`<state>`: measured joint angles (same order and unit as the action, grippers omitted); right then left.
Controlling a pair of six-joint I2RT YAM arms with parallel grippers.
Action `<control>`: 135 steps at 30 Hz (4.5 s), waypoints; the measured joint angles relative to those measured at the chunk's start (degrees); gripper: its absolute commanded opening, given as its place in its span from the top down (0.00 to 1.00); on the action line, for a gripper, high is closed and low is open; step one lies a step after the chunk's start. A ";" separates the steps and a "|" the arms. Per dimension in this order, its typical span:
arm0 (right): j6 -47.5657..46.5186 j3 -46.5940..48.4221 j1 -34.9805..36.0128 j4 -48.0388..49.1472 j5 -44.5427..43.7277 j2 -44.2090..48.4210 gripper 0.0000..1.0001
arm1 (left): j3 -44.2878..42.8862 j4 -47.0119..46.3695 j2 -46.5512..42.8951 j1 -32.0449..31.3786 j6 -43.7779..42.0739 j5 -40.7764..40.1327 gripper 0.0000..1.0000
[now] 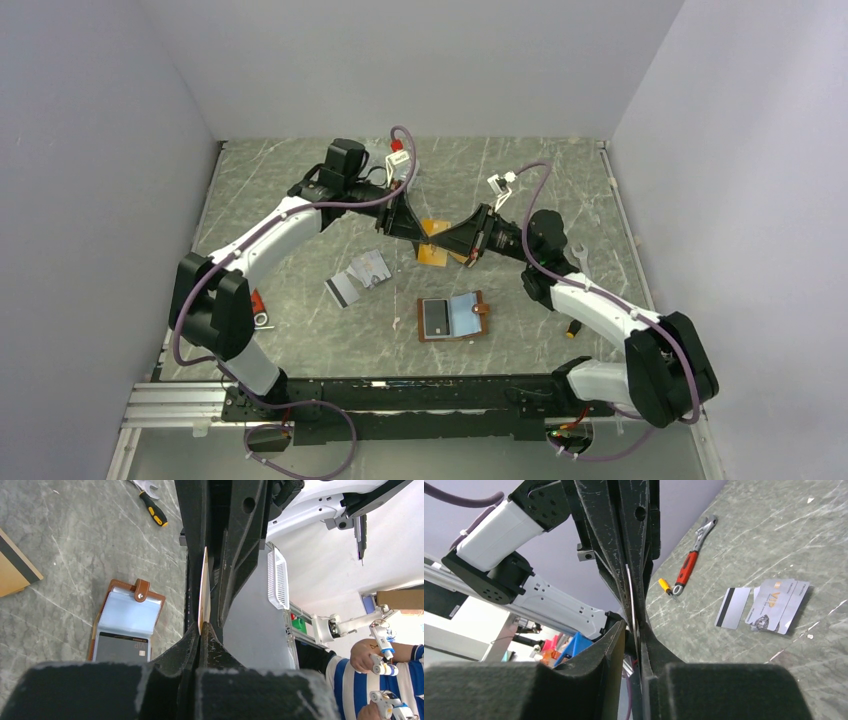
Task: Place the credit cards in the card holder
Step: Pick up the credit card from the center of the board, then turn over the card slot in the card holder.
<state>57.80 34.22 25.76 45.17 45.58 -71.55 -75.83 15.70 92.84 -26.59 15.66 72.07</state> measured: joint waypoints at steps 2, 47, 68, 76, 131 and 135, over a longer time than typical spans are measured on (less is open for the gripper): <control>-0.83 0.00 0.39 -1.70 -0.35 1.31 0.76 | 0.00 0.00 0.00 -0.02 0.00 0.07 0.99; -6.60 -0.20 -0.74 -18.40 -0.55 9.25 1.00 | 1.11 2.29 -1.29 -0.07 -4.42 -3.61 0.51; -19.43 -0.37 9.49 -73.59 -37.66 23.21 1.00 | 12.74 14.45 5.81 -18.60 -32.22 -40.11 0.57; -15.47 1.27 17.99 -82.62 -51.49 21.64 1.00 | 14.51 12.35 6.45 -21.35 -30.97 -44.98 0.64; -2.27 -5.38 28.46 -85.85 -54.97 24.59 1.00 | 14.51 12.70 8.24 -22.25 -31.30 -49.44 0.73; -2.27 -5.38 28.44 -85.85 -54.27 24.61 1.00 | 14.51 12.72 8.24 -22.25 -31.36 -49.44 0.73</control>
<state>55.53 28.84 54.19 -40.69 -8.69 -46.94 -61.32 28.42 101.08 -48.84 -15.70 22.63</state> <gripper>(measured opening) 0.009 0.270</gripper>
